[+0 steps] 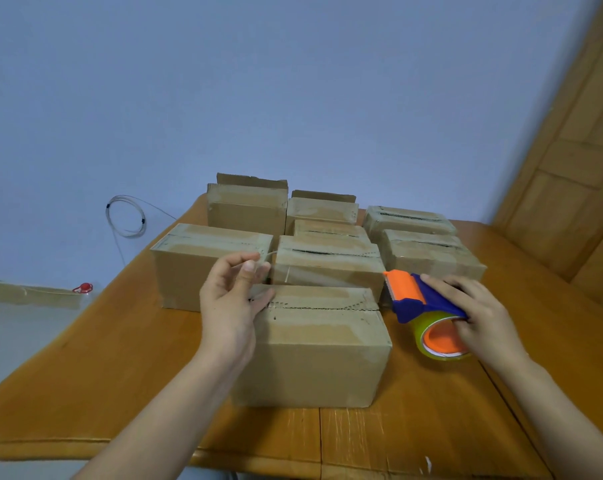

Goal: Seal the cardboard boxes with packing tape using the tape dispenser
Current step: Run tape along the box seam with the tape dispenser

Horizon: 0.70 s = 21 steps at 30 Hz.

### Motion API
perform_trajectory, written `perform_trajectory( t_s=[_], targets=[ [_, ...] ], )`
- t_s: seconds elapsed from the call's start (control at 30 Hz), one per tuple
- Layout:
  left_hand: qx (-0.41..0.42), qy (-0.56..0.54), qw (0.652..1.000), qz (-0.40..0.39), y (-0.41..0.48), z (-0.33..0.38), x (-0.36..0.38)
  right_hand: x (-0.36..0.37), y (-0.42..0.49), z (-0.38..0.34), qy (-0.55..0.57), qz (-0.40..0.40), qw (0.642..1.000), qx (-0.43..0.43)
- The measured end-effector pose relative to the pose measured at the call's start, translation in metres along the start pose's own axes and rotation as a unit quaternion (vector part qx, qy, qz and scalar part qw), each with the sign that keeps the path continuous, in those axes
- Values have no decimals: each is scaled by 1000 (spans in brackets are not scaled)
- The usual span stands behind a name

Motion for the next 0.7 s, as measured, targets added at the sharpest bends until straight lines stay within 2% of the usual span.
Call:
perform_trajectory(
  t_s=[0.37, 0.7],
  targets=[
    [-24, -26, 999, 5, 1, -5, -2, 7, -1, -4, 1, -9, 1000, -23],
    [-39, 1, 999, 32, 0, -9, -1, -4, -4, 18, 2, -12, 1000, 0]
  ],
)
Point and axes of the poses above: each hand's wrist, its own y-axis towards the middle knuckle, its own x-axis out of the palm, z = x × y, the point moved 10 cm from there along y, towards the middle knuckle, and after that the axes turned 10 degrees about -y, right-handed, at the moved point
